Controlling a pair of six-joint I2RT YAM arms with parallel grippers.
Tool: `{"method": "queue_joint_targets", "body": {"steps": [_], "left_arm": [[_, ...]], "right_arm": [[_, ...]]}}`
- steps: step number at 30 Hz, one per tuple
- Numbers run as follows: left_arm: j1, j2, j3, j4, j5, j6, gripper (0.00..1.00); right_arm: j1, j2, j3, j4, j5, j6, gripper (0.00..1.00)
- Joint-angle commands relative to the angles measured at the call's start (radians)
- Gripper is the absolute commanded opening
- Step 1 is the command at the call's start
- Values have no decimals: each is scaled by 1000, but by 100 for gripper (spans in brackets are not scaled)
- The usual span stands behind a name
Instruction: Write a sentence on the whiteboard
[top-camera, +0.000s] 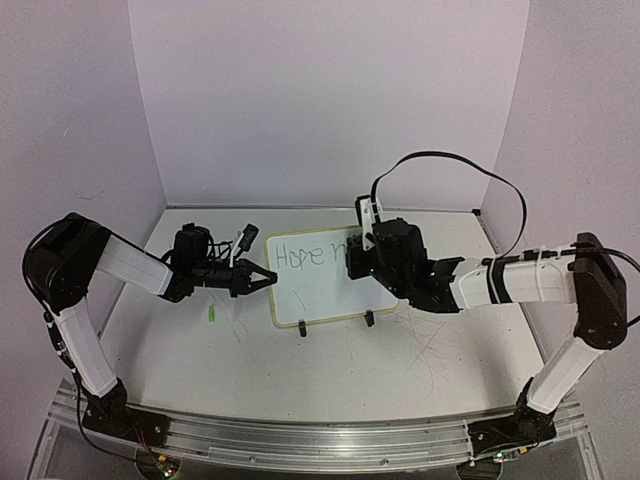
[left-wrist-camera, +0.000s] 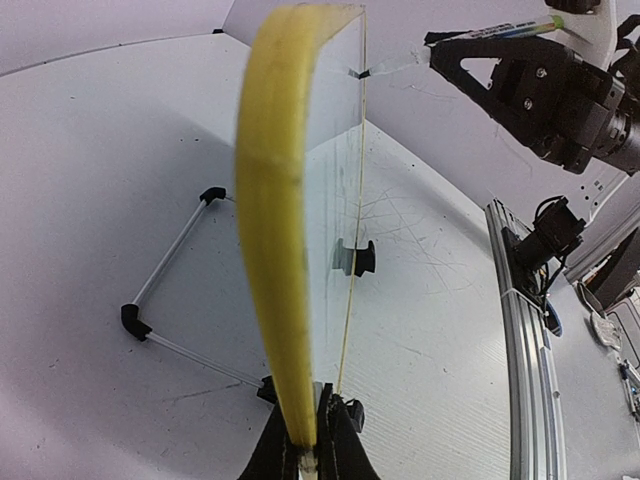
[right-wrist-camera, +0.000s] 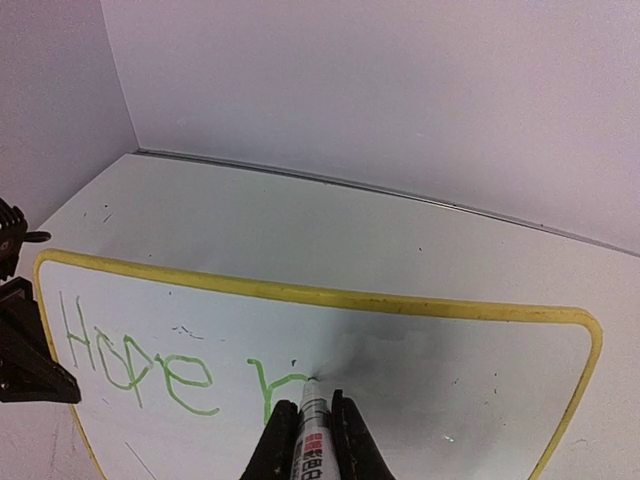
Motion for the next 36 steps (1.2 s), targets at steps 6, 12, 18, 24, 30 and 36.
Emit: {"method": "queue_joint_targets", "body": {"steps": [6, 12, 18, 24, 30, 36], "left_arm": [[10, -14, 0, -26, -125, 63, 0], [10, -14, 1, -25, -125, 63, 0], [8, -14, 2, -27, -124, 63, 0], [8, -14, 0, -27, -125, 63, 0], [6, -15, 1, -29, -127, 65, 0], [6, -15, 2, -29, -130, 66, 0]], "right_arm": [[-19, -26, -46, -7, 20, 41, 0], [-16, -26, -68, -14, 11, 62, 0], [-12, -27, -85, -21, 7, 84, 0], [-7, -22, -85, -25, 3, 88, 0], [-7, -33, -57, -34, -2, 72, 0], [-7, -109, -83, 2, -29, 67, 0]]}}
